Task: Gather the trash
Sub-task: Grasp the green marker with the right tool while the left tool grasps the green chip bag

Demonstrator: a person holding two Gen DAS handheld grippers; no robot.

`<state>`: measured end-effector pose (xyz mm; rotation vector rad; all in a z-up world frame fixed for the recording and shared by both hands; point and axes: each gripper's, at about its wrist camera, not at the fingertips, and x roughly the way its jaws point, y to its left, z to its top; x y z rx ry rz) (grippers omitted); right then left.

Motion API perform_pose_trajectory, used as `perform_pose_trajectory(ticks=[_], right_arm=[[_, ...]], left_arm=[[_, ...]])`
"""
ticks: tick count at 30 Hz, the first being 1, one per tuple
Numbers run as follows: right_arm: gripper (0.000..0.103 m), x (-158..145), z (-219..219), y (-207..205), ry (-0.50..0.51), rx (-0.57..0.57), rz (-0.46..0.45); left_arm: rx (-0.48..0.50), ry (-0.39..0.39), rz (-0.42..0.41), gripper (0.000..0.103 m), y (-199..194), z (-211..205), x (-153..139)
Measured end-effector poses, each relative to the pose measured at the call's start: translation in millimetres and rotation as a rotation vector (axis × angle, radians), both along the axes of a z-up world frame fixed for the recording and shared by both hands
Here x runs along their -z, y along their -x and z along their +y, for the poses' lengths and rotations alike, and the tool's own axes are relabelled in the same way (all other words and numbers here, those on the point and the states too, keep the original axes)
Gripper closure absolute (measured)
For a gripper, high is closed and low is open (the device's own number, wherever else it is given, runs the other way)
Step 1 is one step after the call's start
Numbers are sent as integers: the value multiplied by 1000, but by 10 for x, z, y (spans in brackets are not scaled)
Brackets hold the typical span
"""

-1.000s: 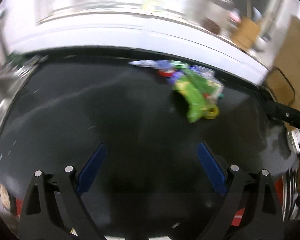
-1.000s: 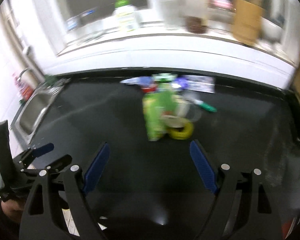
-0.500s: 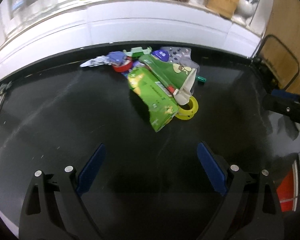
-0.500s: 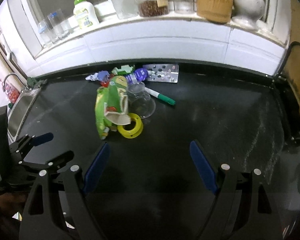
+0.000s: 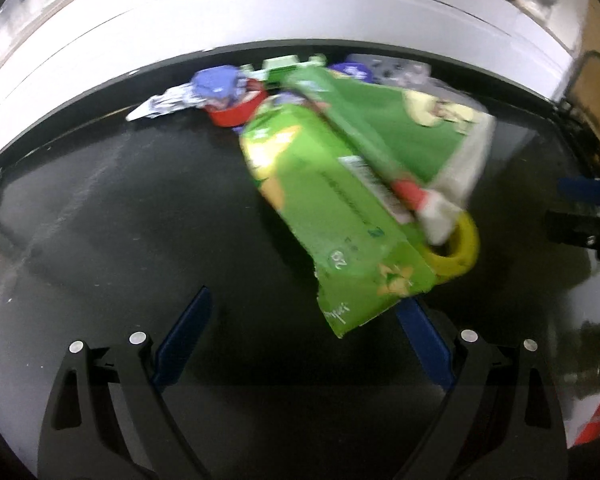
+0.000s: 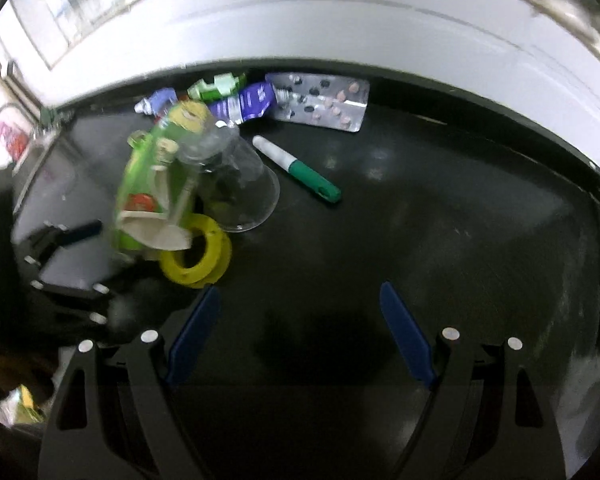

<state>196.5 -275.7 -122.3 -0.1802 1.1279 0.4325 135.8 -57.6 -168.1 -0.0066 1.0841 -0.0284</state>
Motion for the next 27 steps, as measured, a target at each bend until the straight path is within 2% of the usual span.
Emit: perform_pose_trajectory(ticks=[5,8,11,14,17,19,20,21,22,23,24,27], right_arm=[[23,217,126,-304,55,-107,-7],[23,291,201,-468,74,-182,-23],[23,359,275,-609,100,-245,-41],[24,384,328,-745,86,-296,-59],[34,372,374,-830,74,-319,-74],[56,351,407,-886,66,-330,-81],[62,338,425,-898,62,-336,-81],[77,328,444,-900,59,-345,-78],[86,320,461,-890,56,-355,-73],[88,318,475,-889,56,-359,-69],[89,316,487,-878,57,-362,-67],[89,309,487,-829,45,-357,-52]], left_arm=[[-75,-7,10,13,-42,370,-5],[-45,40,7,13,-51,435,-47],[26,20,5,13,-118,305,-62],[25,63,15,13,-232,234,-46],[18,89,13,13,-347,153,-36],[26,85,10,13,-413,95,-32],[31,99,6,14,-439,82,-36],[33,107,3,17,-462,74,-40],[36,116,-3,22,-484,65,-49],[41,125,-5,37,-494,58,-57],[50,129,1,59,-519,47,-58],[49,116,1,60,-555,55,-73]])
